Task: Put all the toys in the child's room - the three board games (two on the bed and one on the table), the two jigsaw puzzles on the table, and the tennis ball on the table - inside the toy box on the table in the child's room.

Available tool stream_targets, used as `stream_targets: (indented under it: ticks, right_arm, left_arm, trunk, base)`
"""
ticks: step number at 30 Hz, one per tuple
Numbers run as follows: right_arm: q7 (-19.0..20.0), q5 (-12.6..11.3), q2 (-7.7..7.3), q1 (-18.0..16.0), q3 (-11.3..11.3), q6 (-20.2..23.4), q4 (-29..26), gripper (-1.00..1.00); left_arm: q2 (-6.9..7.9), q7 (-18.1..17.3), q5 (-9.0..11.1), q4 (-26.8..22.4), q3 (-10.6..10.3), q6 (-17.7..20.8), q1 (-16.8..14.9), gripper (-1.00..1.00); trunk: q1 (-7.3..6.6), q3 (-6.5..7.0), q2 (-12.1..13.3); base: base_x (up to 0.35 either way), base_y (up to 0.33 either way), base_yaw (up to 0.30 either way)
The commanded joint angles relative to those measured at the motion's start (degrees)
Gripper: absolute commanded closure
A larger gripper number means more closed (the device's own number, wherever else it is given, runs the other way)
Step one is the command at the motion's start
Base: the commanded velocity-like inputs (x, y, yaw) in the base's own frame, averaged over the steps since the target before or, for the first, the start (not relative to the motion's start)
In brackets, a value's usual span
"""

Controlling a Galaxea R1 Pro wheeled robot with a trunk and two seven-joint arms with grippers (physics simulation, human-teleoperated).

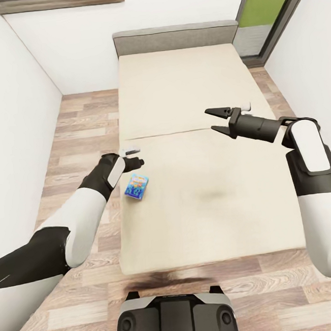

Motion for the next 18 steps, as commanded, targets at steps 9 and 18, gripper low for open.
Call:
stream_targets:
  ticks: [9,18]
  right_arm:
    - [0.48,0.33,0.19,0.13,3.06,0.11,-0.09,-1.00]
    - [0.48,-0.32,-0.31,0.29,3.66,0.11,-2.01,-1.00]
  left_arm:
    - [0.12,0.43,0.60,-0.07,0.17,1.93,-3.34,-1.00]
    - [0.26,0.43,0.59,-0.07,0.28,3.63,-4.15,-1.00]
  trunk:
    - [0.03,-0.92,-0.09]
    - [0.03,-1.77,-0.09]
  base:
    - [0.000,0.000,0.000]
    - [0.000,0.000,0.000]
